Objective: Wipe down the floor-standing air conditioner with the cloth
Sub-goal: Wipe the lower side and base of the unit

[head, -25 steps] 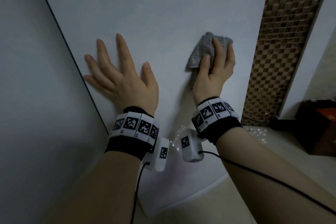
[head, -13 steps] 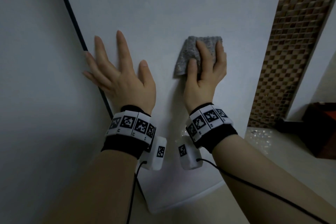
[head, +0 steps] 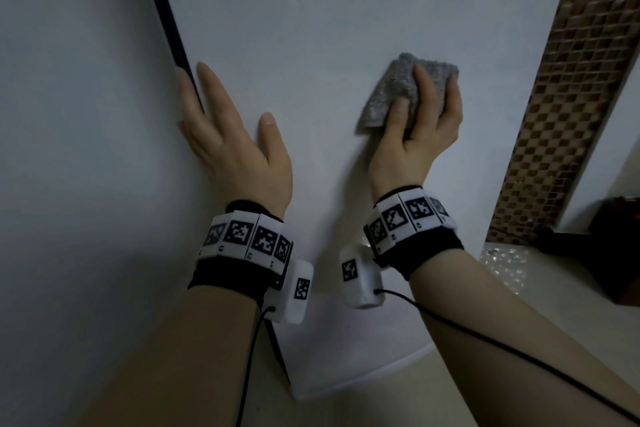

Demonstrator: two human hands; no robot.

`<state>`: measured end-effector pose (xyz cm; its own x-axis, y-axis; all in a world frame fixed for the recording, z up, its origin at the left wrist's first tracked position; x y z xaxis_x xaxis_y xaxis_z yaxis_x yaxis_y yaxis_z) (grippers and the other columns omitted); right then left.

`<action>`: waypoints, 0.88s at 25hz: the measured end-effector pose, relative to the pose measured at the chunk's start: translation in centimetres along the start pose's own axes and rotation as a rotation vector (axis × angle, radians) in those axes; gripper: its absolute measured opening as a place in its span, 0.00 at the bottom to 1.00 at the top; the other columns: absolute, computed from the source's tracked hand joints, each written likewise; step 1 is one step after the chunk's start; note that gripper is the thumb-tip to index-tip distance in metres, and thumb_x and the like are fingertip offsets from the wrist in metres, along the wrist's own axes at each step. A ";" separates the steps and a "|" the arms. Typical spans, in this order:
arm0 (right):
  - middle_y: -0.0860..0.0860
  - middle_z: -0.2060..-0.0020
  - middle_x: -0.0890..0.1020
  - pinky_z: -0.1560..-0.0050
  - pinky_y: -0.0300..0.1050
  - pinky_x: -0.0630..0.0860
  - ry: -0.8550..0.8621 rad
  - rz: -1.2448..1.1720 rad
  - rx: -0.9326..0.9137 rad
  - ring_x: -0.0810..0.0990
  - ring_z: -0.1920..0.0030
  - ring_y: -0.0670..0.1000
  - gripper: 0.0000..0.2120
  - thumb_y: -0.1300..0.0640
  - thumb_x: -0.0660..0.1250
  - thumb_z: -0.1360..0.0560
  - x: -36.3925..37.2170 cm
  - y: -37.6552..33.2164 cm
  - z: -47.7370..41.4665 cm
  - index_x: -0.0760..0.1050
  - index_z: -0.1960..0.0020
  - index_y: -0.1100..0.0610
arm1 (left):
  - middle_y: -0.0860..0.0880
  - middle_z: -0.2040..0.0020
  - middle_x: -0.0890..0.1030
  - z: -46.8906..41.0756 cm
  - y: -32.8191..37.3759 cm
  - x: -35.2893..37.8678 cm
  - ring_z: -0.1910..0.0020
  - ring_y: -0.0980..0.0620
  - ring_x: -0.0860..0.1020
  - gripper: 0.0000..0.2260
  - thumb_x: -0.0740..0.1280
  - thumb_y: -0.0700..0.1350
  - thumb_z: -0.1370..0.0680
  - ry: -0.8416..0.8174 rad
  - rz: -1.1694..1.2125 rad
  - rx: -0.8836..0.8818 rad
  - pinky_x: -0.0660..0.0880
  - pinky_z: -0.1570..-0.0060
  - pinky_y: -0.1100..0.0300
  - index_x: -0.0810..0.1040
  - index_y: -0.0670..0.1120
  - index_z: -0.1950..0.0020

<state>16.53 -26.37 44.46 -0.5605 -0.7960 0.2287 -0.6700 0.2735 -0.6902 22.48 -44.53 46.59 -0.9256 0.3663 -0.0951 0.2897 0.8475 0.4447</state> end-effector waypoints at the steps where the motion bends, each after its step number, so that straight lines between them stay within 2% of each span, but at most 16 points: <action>1: 0.60 0.29 0.61 0.29 0.58 0.55 0.005 -0.006 0.018 0.58 0.29 0.61 0.16 0.59 0.61 0.22 0.3 -0.4 0.4 0.72 0.35 0.56 | 0.37 0.24 0.53 0.0 -0.3 0.0 0.25 0.48 0.54 0.31 0.61 0.45 0.22 0.002 0.021 -0.011 0.54 0.26 0.48 0.53 0.35 0.24; 3: 0.60 0.28 0.61 0.27 0.58 0.53 -0.060 0.023 -0.071 0.57 0.28 0.62 0.16 0.59 0.62 0.23 1.3 -1.3 2.2 0.73 0.35 0.55 | 0.38 0.23 0.52 0.0 -0.9 0.1 0.25 0.48 0.54 0.32 0.60 0.46 0.22 -0.015 0.067 -0.065 0.55 0.26 0.54 0.49 0.35 0.24; 5: 0.61 0.29 0.61 0.27 0.58 0.52 -0.127 0.037 -0.180 0.56 0.28 0.63 0.16 0.60 0.64 0.24 1.5 -1.4 3.2 0.74 0.36 0.55 | 0.39 0.23 0.52 -0.1 -1.7 0.4 0.24 0.46 0.55 0.33 0.59 0.47 0.21 -0.040 0.109 -0.128 0.56 0.26 0.54 0.46 0.35 0.24; 7: 0.61 0.29 0.62 0.27 0.60 0.53 -0.107 0.041 -0.183 0.57 0.28 0.63 0.16 0.61 0.64 0.24 1.2 -0.8 2.2 0.74 0.36 0.56 | 0.40 0.23 0.53 -0.2 -2.4 0.5 0.24 0.47 0.56 0.33 0.57 0.48 0.21 -0.051 0.126 -0.149 0.56 0.26 0.56 0.46 0.36 0.23; 10: 0.61 0.29 0.62 0.28 0.59 0.54 -0.032 -0.004 -0.076 0.57 0.28 0.63 0.16 0.60 0.62 0.23 1.5 -1.4 2.2 0.73 0.36 0.55 | 0.43 0.23 0.57 -0.1 -3.1 0.2 0.26 0.52 0.59 0.29 0.55 0.48 0.20 -0.031 0.136 -0.165 0.53 0.33 0.76 0.50 0.39 0.23; 12: 0.62 0.30 0.63 0.27 0.59 0.54 -0.049 0.018 -0.137 0.58 0.28 0.64 0.15 0.61 0.63 0.24 2.2 -2.4 3.8 0.75 0.37 0.56 | 0.44 0.24 0.59 -0.1 -3.2 0.1 0.29 0.58 0.59 0.27 0.55 0.46 0.20 -0.026 0.165 -0.149 0.51 0.40 0.84 0.52 0.40 0.23; 15: 0.62 0.31 0.63 0.28 0.59 0.54 -0.060 0.024 -0.179 0.59 0.29 0.64 0.15 0.62 0.64 0.24 2.0 -2.0 3.5 0.75 0.38 0.58 | 0.44 0.25 0.61 -0.1 -3.7 -0.3 0.33 0.65 0.59 0.24 0.54 0.43 0.19 -0.046 0.195 -0.113 0.51 0.43 0.86 0.55 0.42 0.23; 18: 0.64 0.31 0.64 0.29 0.61 0.56 0.045 0.014 -0.062 0.61 0.30 0.64 0.16 0.62 0.64 0.24 1.7 -2.0 2.8 0.74 0.36 0.60 | 0.47 0.25 0.63 -0.2 -4.4 -0.5 0.30 0.59 0.62 0.23 0.52 0.44 0.18 -0.069 0.200 -0.108 0.54 0.42 0.84 0.56 0.46 0.23; 22: 0.63 0.30 0.63 0.27 0.58 0.54 -0.065 0.039 -0.180 0.58 0.29 0.65 0.15 0.63 0.65 0.25 2.9 -3.3 5.6 0.75 0.38 0.58 | 0.47 0.26 0.65 -0.3 -5.0 -0.6 0.28 0.53 0.64 0.23 0.51 0.45 0.18 -0.084 0.206 -0.120 0.56 0.38 0.80 0.57 0.48 0.23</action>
<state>19.82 -32.65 43.52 -0.5586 -0.8148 0.1552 -0.7280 0.3920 -0.5625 21.55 -49.12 44.72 -0.8251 0.5615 -0.0626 0.4347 0.7017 0.5644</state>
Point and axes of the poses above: each hand's wrist, its own z-axis away from the middle knuckle, its own x-axis out of the palm, y = z × x, the point moved 5 cm from there along -z, towards the middle knuckle
